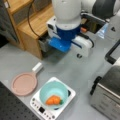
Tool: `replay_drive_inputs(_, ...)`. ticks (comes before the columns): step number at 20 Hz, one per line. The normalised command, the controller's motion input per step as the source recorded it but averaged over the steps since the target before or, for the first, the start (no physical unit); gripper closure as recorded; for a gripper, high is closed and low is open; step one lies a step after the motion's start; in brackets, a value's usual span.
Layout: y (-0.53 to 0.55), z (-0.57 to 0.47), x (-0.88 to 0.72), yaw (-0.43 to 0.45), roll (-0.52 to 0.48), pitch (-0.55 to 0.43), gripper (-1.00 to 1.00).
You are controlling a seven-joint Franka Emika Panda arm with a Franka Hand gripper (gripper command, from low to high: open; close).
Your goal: Pick up the pan. Place the pan on the table. Pick up the bowl. Place the bowl on the stove.
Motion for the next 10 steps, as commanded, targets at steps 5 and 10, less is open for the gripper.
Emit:
replay_drive_inputs(5,0.05,0.01,-0.24,-0.009,-0.108,-0.119,-1.00)
replay_drive_inputs(10,0.04,-0.12,-0.12,0.028,-0.131,-0.075,-1.00)
